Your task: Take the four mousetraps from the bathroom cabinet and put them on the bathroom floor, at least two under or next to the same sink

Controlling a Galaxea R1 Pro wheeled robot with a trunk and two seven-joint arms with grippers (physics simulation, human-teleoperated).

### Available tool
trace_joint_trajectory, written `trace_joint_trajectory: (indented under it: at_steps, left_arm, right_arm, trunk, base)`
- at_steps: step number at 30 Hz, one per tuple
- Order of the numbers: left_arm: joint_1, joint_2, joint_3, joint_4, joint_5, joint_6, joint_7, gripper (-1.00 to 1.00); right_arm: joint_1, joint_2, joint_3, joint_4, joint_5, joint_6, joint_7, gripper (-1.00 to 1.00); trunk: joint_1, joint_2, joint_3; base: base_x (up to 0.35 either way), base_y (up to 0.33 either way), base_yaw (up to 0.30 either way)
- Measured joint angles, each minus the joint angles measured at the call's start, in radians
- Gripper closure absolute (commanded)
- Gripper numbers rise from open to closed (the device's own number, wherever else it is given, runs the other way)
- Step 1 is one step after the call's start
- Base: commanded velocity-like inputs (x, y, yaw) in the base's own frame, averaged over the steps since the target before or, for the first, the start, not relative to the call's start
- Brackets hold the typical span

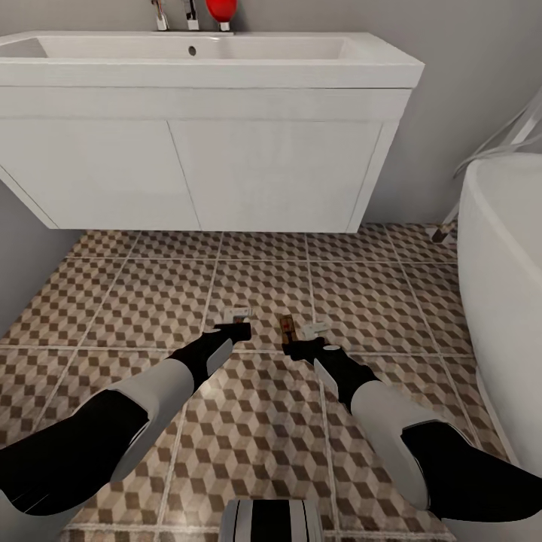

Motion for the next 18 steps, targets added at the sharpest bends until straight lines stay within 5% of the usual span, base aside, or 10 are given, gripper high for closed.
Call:
trace_joint_trajectory:
  at_steps: [18]
  left_arm:
    - [0.0, 0.001, 0.007, 0.037, 0.002, -0.03, -0.009, 1.0]
  right_arm:
    - [0.0, 0.0, 0.005, 0.0, -0.002, -0.045, -0.038, 1.0]
  trunk:
    - [0.0, 0.0, 0.0]
  base:
    - [0.0, 0.0, 0.0]
